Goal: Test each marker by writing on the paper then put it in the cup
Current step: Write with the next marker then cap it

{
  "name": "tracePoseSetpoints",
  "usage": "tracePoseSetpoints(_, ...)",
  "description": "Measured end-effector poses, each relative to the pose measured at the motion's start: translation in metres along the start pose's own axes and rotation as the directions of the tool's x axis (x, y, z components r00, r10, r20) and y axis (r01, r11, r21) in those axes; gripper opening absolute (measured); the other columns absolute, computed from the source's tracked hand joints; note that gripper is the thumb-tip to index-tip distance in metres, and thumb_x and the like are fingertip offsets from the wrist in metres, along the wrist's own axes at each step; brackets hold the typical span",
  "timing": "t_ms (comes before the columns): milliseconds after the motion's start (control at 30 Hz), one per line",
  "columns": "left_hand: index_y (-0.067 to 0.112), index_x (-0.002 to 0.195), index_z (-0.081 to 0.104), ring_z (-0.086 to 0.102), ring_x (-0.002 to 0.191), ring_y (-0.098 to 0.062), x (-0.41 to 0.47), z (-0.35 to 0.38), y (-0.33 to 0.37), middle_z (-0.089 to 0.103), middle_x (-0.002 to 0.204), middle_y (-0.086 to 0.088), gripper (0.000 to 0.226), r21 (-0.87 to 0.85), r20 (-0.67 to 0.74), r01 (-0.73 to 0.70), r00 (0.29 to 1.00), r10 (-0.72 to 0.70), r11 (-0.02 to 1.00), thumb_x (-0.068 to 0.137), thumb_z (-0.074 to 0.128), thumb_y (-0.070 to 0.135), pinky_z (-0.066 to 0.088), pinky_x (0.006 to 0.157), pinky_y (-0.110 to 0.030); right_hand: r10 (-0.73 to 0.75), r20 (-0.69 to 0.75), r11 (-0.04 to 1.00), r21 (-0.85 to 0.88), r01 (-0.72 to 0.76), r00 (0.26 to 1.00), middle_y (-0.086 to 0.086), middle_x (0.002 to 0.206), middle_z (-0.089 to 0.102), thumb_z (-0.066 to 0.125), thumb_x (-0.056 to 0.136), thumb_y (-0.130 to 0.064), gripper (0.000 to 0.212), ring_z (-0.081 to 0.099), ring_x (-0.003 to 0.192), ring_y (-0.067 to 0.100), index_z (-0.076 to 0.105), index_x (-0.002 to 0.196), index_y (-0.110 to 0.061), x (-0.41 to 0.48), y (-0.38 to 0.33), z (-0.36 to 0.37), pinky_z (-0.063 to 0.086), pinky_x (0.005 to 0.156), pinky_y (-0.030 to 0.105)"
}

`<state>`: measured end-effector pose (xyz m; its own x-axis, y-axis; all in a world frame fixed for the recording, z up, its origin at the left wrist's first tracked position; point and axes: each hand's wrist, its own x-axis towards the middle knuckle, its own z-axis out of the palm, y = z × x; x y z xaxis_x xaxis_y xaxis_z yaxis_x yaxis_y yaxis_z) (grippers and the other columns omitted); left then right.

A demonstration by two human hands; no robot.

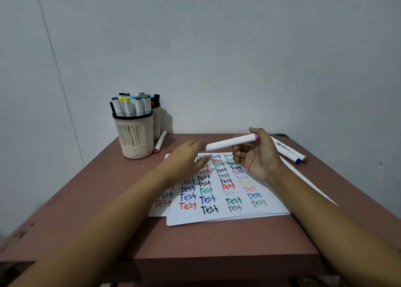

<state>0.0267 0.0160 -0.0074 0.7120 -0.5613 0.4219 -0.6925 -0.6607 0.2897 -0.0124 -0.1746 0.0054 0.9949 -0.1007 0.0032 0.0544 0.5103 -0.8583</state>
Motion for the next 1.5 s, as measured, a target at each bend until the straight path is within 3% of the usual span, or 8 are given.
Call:
tracePoseSetpoints(167,0.006,0.113,0.052,0.041,0.084,-0.014,0.002,0.014,0.002,0.051,0.097,-0.005,0.023,-0.03,-0.12,-0.033,0.992,0.029,0.999,0.097,0.045,0.022,0.024,0.067,-0.02,-0.056,-0.027,0.998,0.007,0.056,0.998,0.008,0.061,0.054,0.044,0.085,-0.066,0.063,0.051,0.054,0.015,0.059,0.083,-0.005,0.002,0.006,-0.001,0.043,0.054,0.024)
tracePoseSetpoints(367,0.01,0.11,0.046,0.045,0.065,-0.011,0.0,0.019,0.001,0.049,0.077,0.004,0.02,-0.065,-0.07,-0.014,0.997,0.01,0.998,0.098,0.042,0.026,0.033,0.054,-0.017,-0.103,0.045,0.951,-0.287,0.112,0.994,0.004,0.063,0.055,0.061,0.092,-0.019,0.016,0.05,0.05,0.008,0.06,0.081,-0.007,0.009,0.023,0.007,0.044,0.047,0.018)
tracePoseSetpoints(733,0.019,0.107,0.053,0.045,0.051,-0.003,-0.004,0.013,-0.001,0.048,0.059,0.012,0.024,-0.131,-0.196,-0.014,0.981,-0.012,0.991,0.093,0.05,0.038,0.031,0.049,-0.025,-0.177,0.096,0.939,-0.282,0.197,0.979,0.003,0.064,0.052,0.056,0.094,-0.013,0.014,0.049,0.052,0.007,0.059,0.083,-0.005,0.007,0.02,0.01,0.046,0.05,0.016)
tracePoseSetpoints(967,0.021,0.101,0.051,0.049,0.063,-0.006,-0.003,0.014,0.0,0.055,0.072,0.008,0.032,-0.25,-0.125,0.104,0.982,-0.139,0.963,0.089,0.048,0.05,0.034,0.055,-0.028,-0.21,-0.048,0.964,-0.176,0.199,0.977,0.004,0.068,0.049,0.048,0.098,-0.035,0.019,0.044,0.05,0.011,0.049,0.089,-0.019,0.005,0.008,0.008,0.037,0.044,0.021)
tracePoseSetpoints(1100,0.012,0.097,0.057,0.05,0.08,-0.011,-0.003,0.013,0.001,0.054,0.08,0.01,0.027,-0.297,-0.132,0.158,0.97,-0.204,0.942,0.099,0.039,0.031,0.033,0.065,-0.027,-0.116,-0.104,0.992,0.039,0.121,0.988,0.018,0.072,0.064,0.033,0.099,-0.048,0.038,0.066,0.054,0.022,0.043,0.105,-0.013,0.007,-0.003,-0.006,0.054,0.049,0.026)
tracePoseSetpoints(1200,0.008,0.099,0.059,0.049,0.089,-0.016,-0.002,0.012,-0.002,0.054,0.085,0.005,0.027,-0.366,-0.113,0.197,0.961,-0.254,0.91,0.099,0.033,0.017,0.033,0.07,-0.028,-0.121,-0.107,0.988,0.077,0.13,0.987,0.022,0.071,0.067,0.038,0.1,-0.041,0.027,0.07,0.062,0.029,0.041,0.095,-0.015,0.008,-0.004,-0.014,0.058,0.053,0.03)
tracePoseSetpoints(1400,0.008,0.097,0.059,0.049,0.096,-0.015,0.0,0.012,-0.003,0.057,0.103,-0.01,0.024,-0.323,-0.101,0.213,0.961,-0.258,0.922,0.095,0.035,0.008,0.037,0.082,-0.029,-0.292,-0.27,0.942,-0.246,0.227,0.917,0.003,0.052,0.058,0.067,0.088,-0.025,0.03,0.045,0.041,0.008,0.05,0.066,-0.015,0.011,-0.007,-0.026,0.037,0.042,0.017)
tracePoseSetpoints(1500,0.007,0.114,0.057,0.046,0.113,-0.016,0.001,0.015,-0.007,0.053,0.117,-0.006,0.027,-0.275,-0.067,0.229,0.964,-0.256,0.934,0.096,0.037,0.009,0.032,0.088,-0.023,-0.36,-0.318,0.882,-0.422,0.209,0.877,0.0,0.047,0.057,0.067,0.088,-0.025,0.032,0.043,0.041,0.008,0.051,0.063,-0.014,0.016,-0.003,-0.032,0.034,0.04,0.018)
